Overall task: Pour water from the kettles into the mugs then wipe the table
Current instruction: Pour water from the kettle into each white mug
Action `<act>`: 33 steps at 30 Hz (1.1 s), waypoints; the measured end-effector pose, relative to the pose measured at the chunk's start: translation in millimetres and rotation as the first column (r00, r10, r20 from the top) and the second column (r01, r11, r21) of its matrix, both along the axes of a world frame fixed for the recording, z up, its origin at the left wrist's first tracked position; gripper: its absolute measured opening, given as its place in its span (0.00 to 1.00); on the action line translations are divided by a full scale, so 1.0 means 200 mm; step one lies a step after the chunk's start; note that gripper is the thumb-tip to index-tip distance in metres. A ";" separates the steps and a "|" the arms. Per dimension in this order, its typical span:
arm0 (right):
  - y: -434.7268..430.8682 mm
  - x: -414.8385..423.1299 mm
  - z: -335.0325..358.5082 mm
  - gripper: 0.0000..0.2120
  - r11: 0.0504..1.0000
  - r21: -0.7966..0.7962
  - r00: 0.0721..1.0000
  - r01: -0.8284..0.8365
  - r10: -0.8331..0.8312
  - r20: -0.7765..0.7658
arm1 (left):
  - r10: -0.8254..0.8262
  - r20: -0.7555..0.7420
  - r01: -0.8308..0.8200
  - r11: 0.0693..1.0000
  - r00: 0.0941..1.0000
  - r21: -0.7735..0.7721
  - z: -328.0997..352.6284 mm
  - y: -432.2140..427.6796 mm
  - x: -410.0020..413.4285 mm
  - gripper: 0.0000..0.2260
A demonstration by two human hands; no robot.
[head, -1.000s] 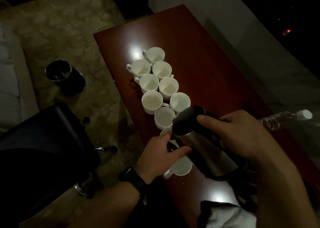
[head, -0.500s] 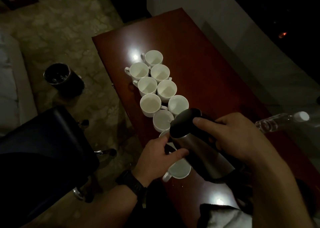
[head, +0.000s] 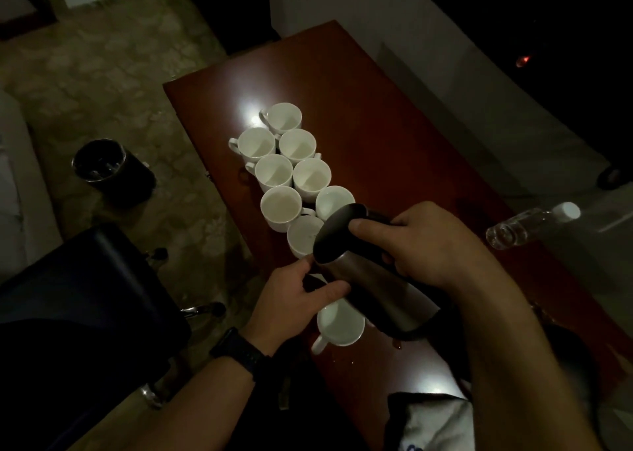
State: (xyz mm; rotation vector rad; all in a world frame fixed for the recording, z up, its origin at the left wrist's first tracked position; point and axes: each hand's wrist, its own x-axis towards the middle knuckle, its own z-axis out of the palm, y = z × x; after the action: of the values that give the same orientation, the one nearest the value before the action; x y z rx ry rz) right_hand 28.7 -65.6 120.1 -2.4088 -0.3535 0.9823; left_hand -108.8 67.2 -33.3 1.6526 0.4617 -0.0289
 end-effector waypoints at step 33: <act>-0.03 0.02 0.03 0.29 0.999 -0.032 0.999 0.028 -0.027 0.029 | -0.011 -0.032 0.012 1.000 0.999 0.019 0.01 -0.05 -0.02 0.20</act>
State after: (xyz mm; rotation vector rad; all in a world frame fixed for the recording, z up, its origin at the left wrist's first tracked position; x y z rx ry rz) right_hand 32.9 -72.1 126.5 -2.4523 -0.3166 0.9491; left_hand -112.5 57.8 -31.7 1.6756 0.4779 -0.0592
